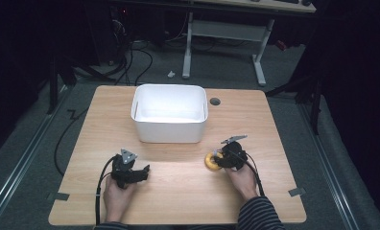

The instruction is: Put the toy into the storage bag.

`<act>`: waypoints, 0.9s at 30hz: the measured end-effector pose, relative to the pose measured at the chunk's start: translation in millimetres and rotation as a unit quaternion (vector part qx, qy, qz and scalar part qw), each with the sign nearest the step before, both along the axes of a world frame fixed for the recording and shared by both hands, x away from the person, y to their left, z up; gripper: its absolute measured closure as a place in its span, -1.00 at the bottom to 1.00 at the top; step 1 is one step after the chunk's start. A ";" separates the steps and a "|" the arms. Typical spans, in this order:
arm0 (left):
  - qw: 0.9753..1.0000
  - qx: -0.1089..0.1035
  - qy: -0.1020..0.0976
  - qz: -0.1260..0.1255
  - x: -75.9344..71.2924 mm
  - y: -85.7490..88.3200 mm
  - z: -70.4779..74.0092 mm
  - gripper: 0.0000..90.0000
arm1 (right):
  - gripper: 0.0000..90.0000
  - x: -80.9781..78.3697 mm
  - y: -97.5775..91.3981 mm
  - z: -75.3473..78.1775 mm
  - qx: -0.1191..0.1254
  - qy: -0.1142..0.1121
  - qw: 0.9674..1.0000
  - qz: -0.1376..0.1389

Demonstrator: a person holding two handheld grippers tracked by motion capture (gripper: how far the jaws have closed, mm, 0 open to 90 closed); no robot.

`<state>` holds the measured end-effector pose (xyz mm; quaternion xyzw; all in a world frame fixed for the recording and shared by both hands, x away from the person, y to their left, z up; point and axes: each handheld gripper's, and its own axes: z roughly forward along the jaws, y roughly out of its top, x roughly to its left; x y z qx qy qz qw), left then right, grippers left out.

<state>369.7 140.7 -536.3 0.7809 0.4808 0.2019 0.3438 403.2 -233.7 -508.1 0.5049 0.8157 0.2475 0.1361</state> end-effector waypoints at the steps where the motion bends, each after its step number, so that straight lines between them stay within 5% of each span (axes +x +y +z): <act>1: 1.000 0.000 0.000 0.000 0.0 0.0 0.0 -0.58 | 0.33 0.2 0.6 0.3 0.001 0.002 1.000 0.002; 7: 1.000 0.000 0.000 0.000 0.0 0.0 0.0 -0.58 | 0.43 0.2 2.0 1.2 -0.008 0.002 1.000 0.010; 27: 1.000 0.000 0.000 0.000 0.0 -0.1 0.0 -0.59 | 0.47 -5.6 -6.8 13.1 0.017 -0.008 1.000 0.021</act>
